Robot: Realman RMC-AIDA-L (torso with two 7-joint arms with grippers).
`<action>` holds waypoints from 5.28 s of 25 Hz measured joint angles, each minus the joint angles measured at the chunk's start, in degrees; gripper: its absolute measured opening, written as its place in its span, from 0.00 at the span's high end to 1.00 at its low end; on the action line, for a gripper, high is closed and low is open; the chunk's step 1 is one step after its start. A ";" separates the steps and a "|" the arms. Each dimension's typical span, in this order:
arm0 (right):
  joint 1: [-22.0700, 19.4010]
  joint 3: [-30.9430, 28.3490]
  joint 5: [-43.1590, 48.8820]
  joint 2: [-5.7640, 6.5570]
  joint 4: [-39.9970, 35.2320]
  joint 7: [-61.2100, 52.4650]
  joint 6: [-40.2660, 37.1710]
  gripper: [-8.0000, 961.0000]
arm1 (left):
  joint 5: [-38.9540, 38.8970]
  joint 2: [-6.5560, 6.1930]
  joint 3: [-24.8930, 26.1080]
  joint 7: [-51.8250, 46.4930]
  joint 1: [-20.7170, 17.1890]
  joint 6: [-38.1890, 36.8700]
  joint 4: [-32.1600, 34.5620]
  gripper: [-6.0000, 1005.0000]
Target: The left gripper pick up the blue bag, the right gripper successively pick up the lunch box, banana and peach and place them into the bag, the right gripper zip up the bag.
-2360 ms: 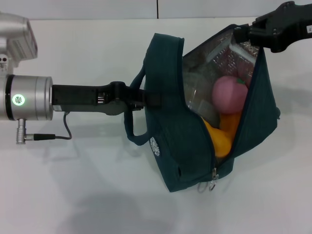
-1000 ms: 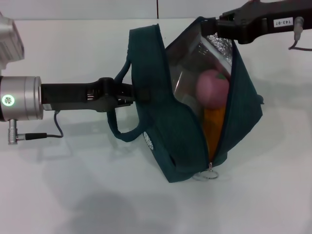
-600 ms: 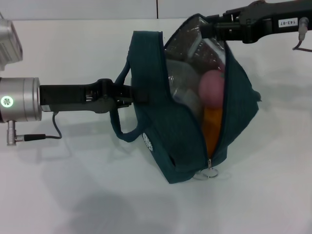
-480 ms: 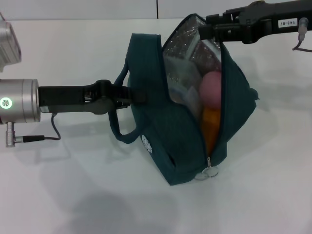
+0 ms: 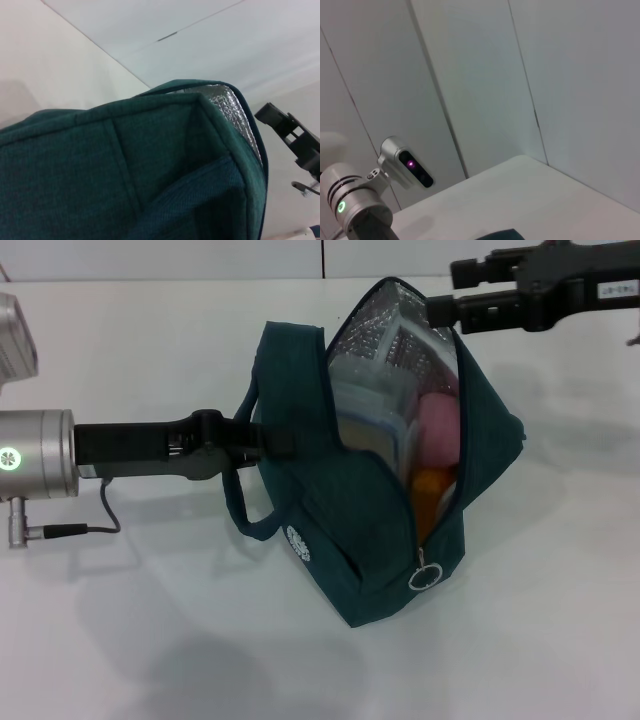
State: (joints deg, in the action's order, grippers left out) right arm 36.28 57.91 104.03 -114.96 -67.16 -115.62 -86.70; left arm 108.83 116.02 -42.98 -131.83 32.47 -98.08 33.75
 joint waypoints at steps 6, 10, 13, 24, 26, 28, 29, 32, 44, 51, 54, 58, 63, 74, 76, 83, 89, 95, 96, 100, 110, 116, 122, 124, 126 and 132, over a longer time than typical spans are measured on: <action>-4.61 -1.29 -0.70 -0.07 -7.02 4.47 -5.40 0.25 | -0.16 0.00 0.01 0.00 0.01 0.38 0.00 0.95; -8.75 -3.73 -4.12 -0.19 -9.37 10.75 -13.16 0.25 | -0.35 0.00 0.00 0.00 -0.07 0.39 0.00 0.95; -11.53 -5.87 -7.93 -0.08 -8.73 17.18 -20.46 0.25 | -0.40 0.00 0.01 0.00 -0.13 0.40 0.00 0.95; -15.91 -5.86 0.73 0.03 9.85 38.94 -28.02 0.25 | -0.47 0.25 0.76 -0.02 -0.18 0.47 0.00 0.95; -15.31 -5.82 3.42 -0.05 15.15 41.82 -25.43 0.26 | -0.47 0.26 0.77 -0.02 -0.17 0.72 0.00 0.95; -13.91 -5.27 4.84 -0.27 22.38 45.56 -20.05 0.26 | -0.47 0.26 0.79 0.00 -0.06 1.03 0.00 0.95; -13.91 -5.27 4.84 -0.27 22.38 45.56 -20.05 0.26 | -0.47 0.26 0.79 0.00 -0.06 1.03 0.00 0.95; -12.15 -4.71 4.81 -0.41 28.32 48.71 -15.67 0.26 | -0.46 0.23 0.80 0.00 0.17 1.10 0.00 0.95; -6.92 -4.03 4.42 -0.86 38.86 53.59 -8.84 0.26 | -0.46 0.18 0.80 0.00 0.50 1.55 0.04 0.95; -6.15 -1.51 4.11 -1.08 39.89 53.67 -6.19 0.26 | -0.46 0.25 0.80 0.00 0.57 1.85 0.13 0.95; -5.47 -1.17 3.87 -1.08 41.01 53.68 -5.78 0.26 | -0.46 0.27 0.80 0.00 0.57 1.85 0.15 0.95; -5.31 -0.82 3.77 -1.16 41.22 53.70 -5.75 0.26 | -0.46 0.26 0.80 0.00 0.57 1.85 0.09 0.95; -5.12 -0.75 3.75 -1.23 42.02 53.72 -5.75 0.26 | -0.46 0.26 0.80 0.00 0.57 1.85 0.04 0.95; -3.42 -0.16 3.06 -1.23 44.84 53.75 -4.98 0.27 | -0.46 0.26 0.79 0.00 0.48 1.79 0.00 0.95; -3.14 0.72 2.93 -1.23 45.14 53.75 -4.59 0.29 | -0.46 0.32 0.73 0.00 0.48 1.75 0.00 0.95; -2.82 2.18 1.39 -1.23 45.66 53.75 -3.84 0.33 | -0.46 0.43 0.75 0.00 0.40 1.70 0.00 0.95; -2.89 2.21 -0.51 -1.23 46.40 53.69 -1.66 0.36 | -0.46 0.43 0.78 -0.01 0.39 1.67 0.00 0.95; -2.96 2.21 -0.67 -1.23 46.42 53.47 -1.38 0.51 | -0.46 0.38 0.80 0.00 0.44 1.67 0.00 0.94; -2.96 2.21 -0.67 -1.23 46.42 53.45 -1.37 0.62 | -0.46 0.38 0.80 0.00 0.45 1.66 0.00 0.94; -3.00 2.21 -0.67 -1.23 46.42 53.35 -1.35 0.70 | -0.46 0.35 0.80 0.00 0.54 1.67 0.00 0.94; -3.09 2.36 -0.67 -1.23 46.49 53.39 -0.91 0.77 | -0.46 0.35 0.72 0.00 0.57 1.67 0.00 0.93; -3.25 2.39 -0.67 -1.23 46.26 53.34 -0.90 0.86 | -0.46 0.34 0.66 0.78 0.31 1.67 0.01 0.93; -3.59 2.05 -0.70 -1.23 45.91 53.30 -1.59 0.95 | -0.53 0.45 0.82 1.74 -0.02 1.82 0.04 0.93; -3.77 2.00 -0.77 -1.23 45.86 53.32 -1.97 0.99 | -0.56 0.61 0.85 2.75 -0.02 1.82 0.00 0.92; -4.01 1.87 -0.81 -1.22 45.83 53.43 -2.47 0.99 | -0.58 0.96 0.86 3.93 -0.05 1.73 -0.03 0.92; -6.38 1.59 -3.15 -0.83 43.75 53.27 -5.69 0.99 | -0.66 1.72 0.87 10.37 -0.82 1.54 -0.06 0.79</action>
State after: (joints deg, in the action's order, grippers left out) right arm 29.90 59.50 100.88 -115.79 -23.41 -62.35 -92.39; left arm 108.17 117.74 -42.11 -121.46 31.66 -96.54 33.69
